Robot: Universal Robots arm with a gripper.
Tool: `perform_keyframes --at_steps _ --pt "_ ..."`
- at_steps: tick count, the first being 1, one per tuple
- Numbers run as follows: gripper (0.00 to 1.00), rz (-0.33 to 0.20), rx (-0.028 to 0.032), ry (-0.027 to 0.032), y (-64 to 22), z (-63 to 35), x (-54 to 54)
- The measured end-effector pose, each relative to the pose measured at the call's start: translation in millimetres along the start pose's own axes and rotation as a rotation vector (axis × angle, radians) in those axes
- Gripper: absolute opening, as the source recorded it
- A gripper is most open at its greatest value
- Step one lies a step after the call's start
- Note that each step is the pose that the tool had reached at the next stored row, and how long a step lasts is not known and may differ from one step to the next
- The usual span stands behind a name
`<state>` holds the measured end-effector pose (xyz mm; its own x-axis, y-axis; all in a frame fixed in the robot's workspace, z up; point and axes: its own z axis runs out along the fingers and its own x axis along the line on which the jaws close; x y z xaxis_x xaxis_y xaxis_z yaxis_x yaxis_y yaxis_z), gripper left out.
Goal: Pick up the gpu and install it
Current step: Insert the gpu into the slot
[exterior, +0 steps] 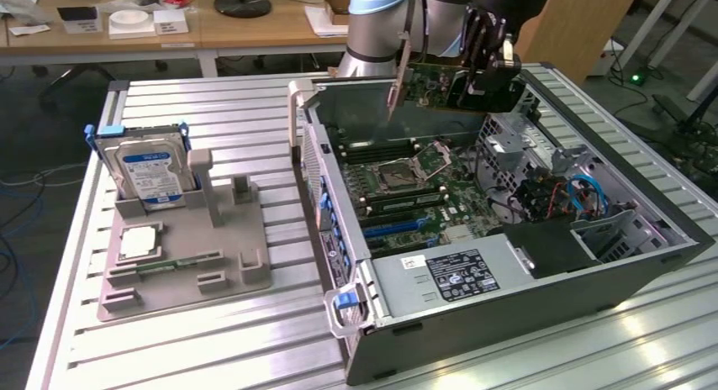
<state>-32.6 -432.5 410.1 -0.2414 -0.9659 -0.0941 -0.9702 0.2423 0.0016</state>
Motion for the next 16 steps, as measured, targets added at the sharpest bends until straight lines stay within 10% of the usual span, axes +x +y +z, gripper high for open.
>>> perform_keyframes --at_steps 16 --pt "0.28 -0.032 -0.0034 -0.0013 -0.1 -0.1 0.3"
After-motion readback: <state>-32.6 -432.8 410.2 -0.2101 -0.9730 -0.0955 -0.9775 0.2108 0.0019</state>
